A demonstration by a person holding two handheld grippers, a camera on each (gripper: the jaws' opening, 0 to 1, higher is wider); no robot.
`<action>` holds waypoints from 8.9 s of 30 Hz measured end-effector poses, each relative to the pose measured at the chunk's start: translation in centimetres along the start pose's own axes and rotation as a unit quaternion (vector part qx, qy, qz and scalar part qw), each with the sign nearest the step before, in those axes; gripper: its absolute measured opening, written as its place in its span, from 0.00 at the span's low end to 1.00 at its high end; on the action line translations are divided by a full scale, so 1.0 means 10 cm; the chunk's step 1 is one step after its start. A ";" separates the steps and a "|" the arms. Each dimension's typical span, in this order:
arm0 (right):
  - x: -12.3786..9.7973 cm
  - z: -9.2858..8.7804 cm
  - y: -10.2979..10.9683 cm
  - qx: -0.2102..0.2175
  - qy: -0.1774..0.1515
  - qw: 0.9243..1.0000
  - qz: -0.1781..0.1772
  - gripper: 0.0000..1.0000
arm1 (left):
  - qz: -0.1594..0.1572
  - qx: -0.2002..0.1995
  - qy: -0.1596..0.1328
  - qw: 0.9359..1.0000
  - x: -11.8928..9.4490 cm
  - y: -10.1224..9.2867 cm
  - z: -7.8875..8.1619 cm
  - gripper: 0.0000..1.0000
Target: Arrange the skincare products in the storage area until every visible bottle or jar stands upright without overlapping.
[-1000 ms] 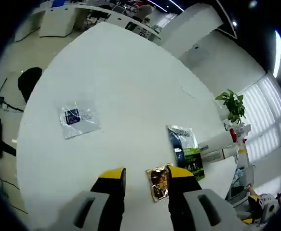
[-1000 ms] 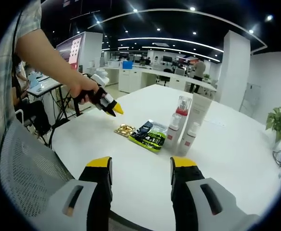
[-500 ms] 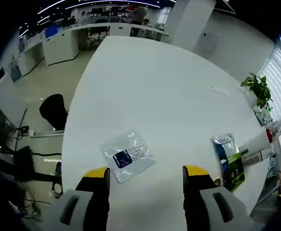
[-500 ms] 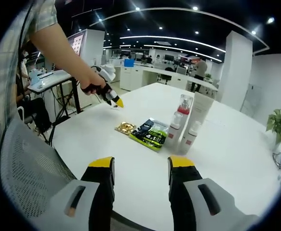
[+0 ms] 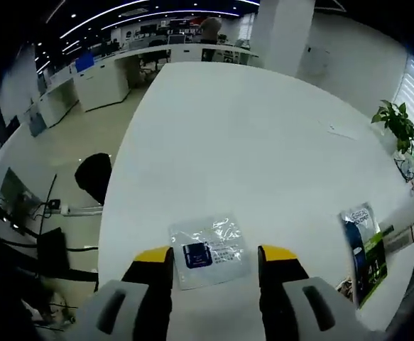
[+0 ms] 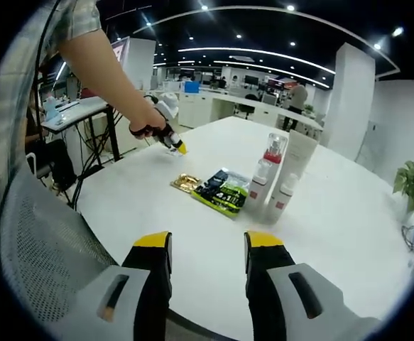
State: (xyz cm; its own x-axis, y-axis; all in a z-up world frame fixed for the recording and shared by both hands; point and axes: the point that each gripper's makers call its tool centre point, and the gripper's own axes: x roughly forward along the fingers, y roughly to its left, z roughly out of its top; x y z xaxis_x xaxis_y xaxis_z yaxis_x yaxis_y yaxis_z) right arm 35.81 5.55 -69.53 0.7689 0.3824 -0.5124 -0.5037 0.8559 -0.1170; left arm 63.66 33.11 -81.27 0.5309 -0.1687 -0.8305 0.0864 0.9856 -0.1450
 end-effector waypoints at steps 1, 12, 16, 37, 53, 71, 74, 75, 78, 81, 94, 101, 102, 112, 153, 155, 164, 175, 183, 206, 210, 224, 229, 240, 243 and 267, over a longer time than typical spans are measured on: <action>0.00 0.00 0.00 0.000 0.000 1.000 0.000 0.39 | 0.001 0.000 0.002 1.000 0.00 0.01 0.00 0.47; 0.02 -0.04 0.06 -0.006 0.010 1.000 0.012 0.38 | -0.014 0.004 -0.006 1.000 0.02 0.06 -0.02 0.24; 0.02 -0.05 0.07 -0.007 0.013 1.000 0.014 0.38 | -0.012 -0.029 -0.006 0.999 0.03 0.04 0.00 0.26; 0.03 -0.06 0.04 -0.001 0.016 1.000 0.009 0.38 | -0.006 0.091 -0.031 0.995 0.11 -0.17 0.02 0.42; 0.01 0.00 0.03 0.009 -0.001 1.000 0.010 0.39 | -0.071 0.014 -0.077 0.994 -0.19 -0.54 -0.03 0.42; -0.07 0.17 0.07 0.019 -0.047 0.999 0.019 0.39 | -0.199 -0.025 -0.101 0.974 -1.09 -1.48 -0.74 0.42; -0.08 0.19 0.07 0.018 -0.053 0.998 0.018 0.39 | -0.217 -0.033 -0.104 0.970 -1.25 -1.60 -0.80 0.42; -0.08 0.20 0.07 0.019 -0.055 0.998 0.019 0.39 | -0.225 -0.043 -0.109 0.967 -1.32 -1.65 -0.81 0.42; -0.09 0.22 0.09 0.023 -0.062 0.998 0.024 0.38 | -0.247 -0.073 -0.113 0.960 -1.45 -1.79 -0.84 0.42; -0.10 0.24 0.11 0.026 -0.066 0.997 0.030 0.37 | -0.268 -0.100 -0.110 0.952 -1.52 -1.92 -0.90 0.42; -0.14 0.30 0.25 0.051 -0.081 0.993 0.068 0.30 | -0.377 -0.188 -0.042 0.906 -1.90 -2.61 -1.34 0.42; -0.15 0.33 0.25 0.075 -0.089 0.990 0.077 0.27 | -0.398 -0.223 -0.025 0.890 -2.00 -2.77 -1.48 0.42; -0.15 0.33 0.24 0.080 -0.090 0.990 0.077 0.27 | -0.401 -0.231 -0.027 0.886 -2.02 -2.78 -1.47 0.42; -0.14 0.33 0.23 0.103 -0.088 0.987 0.081 0.23 | -0.436 -0.261 -0.008 0.861 -2.18 -3.01 -1.62 0.42; -0.12 0.24 0.30 0.091 -0.060 0.990 0.091 0.00 | -0.489 -0.327 0.017 0.809 -2.37 -3.00 -1.78 0.42; -0.13 0.24 0.29 0.089 -0.062 0.990 0.090 0.00 | -0.493 -0.328 0.015 0.806 -2.38 -2.99 -1.76 0.42; -0.13 0.26 0.24 0.092 -0.068 0.990 0.080 0.00 | -0.510 -0.330 0.008 0.794 -2.41 -2.98 -1.75 0.42; -0.16 0.29 0.16 0.100 -0.082 0.990 0.063 0.00 | -0.526 -0.328 -0.005 0.785 -2.45 -2.94 -1.67 0.45; -0.17 0.29 0.13 0.097 -0.084 0.990 0.055 0.00 | -0.513 -0.326 -0.002 0.794 -2.36 -2.85 -1.71 0.46; -0.19 0.31 0.16 0.139 -0.086 0.983 0.086 0.00 | -0.545 -0.360 -0.050 0.756 -2.35 -2.93 -1.52 0.59; -0.23 0.35 0.17 0.156 -0.096 0.978 0.098 0.00 | -0.552 -0.362 -0.056 0.750 -2.38 -2.94 -1.49 0.59; -0.36 0.52 0.18 0.214 -0.126 0.959 0.139 0.00 | -0.587 -0.355 -0.066 0.725 -2.59 -2.98 -1.44 0.47; -0.43 0.60 0.15 0.264 -0.140 0.941 0.161 0.00 | -0.608 -0.346 -0.065 0.711 -2.68 -3.06 -1.44 0.34; -0.47 0.64 0.22 0.281 -0.146 0.929 0.190 0.00 | -0.611 -0.325 -0.066 0.719 -2.70 -3.04 -1.49 0.10; -0.47 0.65 0.23 0.281 -0.146 0.929 0.192 0.03 | -0.609 -0.315 -0.070 0.725 -2.70 -3.02 -1.49 0.04; -0.46 0.60 0.12 0.312 -0.134 0.919 0.201 0.02 | -0.585 -0.159 -0.056 0.793 -2.69 -2.81 -1.48 0.01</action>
State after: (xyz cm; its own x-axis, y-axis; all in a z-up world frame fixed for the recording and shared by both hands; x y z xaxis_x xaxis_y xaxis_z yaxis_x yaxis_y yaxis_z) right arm 34.07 6.92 -62.22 0.6817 0.7119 -0.1688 -0.5089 0.6271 0.5897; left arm 34.43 9.85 -62.78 0.3174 -0.9480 0.0230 0.3682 0.1008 -0.9243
